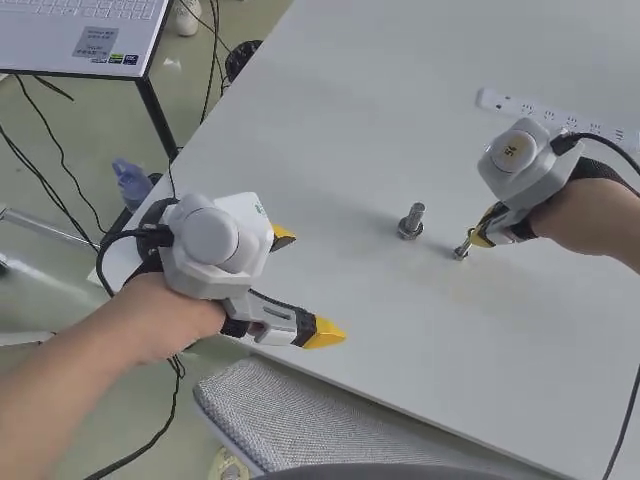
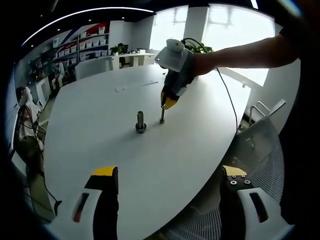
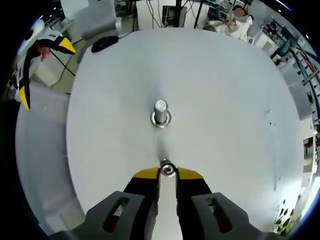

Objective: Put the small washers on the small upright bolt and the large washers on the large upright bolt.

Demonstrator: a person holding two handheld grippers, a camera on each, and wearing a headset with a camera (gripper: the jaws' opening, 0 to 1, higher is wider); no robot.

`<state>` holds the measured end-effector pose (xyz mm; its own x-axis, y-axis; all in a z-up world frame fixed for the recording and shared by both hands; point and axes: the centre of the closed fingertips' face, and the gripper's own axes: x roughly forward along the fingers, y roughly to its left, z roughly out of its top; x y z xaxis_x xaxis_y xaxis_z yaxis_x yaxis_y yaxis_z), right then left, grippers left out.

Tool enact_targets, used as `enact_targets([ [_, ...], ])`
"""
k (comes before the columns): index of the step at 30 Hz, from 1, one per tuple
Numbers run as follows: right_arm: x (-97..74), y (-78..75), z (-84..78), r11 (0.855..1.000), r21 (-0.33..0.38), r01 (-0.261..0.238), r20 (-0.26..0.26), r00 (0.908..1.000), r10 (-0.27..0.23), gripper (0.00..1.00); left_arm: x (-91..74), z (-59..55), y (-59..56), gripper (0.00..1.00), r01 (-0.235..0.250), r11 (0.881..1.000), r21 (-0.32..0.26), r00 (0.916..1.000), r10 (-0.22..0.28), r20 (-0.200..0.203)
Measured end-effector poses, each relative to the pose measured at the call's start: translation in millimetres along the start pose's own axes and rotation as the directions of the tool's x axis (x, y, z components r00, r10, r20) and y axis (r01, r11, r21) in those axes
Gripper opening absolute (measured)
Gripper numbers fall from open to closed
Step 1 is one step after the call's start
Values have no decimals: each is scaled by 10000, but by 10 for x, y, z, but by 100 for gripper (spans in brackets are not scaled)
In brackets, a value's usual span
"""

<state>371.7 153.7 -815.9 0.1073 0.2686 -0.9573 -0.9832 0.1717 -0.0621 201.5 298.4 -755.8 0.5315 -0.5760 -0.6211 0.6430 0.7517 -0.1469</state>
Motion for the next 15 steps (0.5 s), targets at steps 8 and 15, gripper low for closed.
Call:
enact_targets([
  [8, 36, 29, -6, 10000, 27, -93, -102, 9999, 93, 12, 8, -2, 19, 83, 31, 10000, -30, 10000, -31, 3],
  [15, 84, 38, -24, 9999, 15, -140, -158, 9998, 140, 12, 17, -8, 19, 83, 60, 10000, -46, 10000, -61, -38],
])
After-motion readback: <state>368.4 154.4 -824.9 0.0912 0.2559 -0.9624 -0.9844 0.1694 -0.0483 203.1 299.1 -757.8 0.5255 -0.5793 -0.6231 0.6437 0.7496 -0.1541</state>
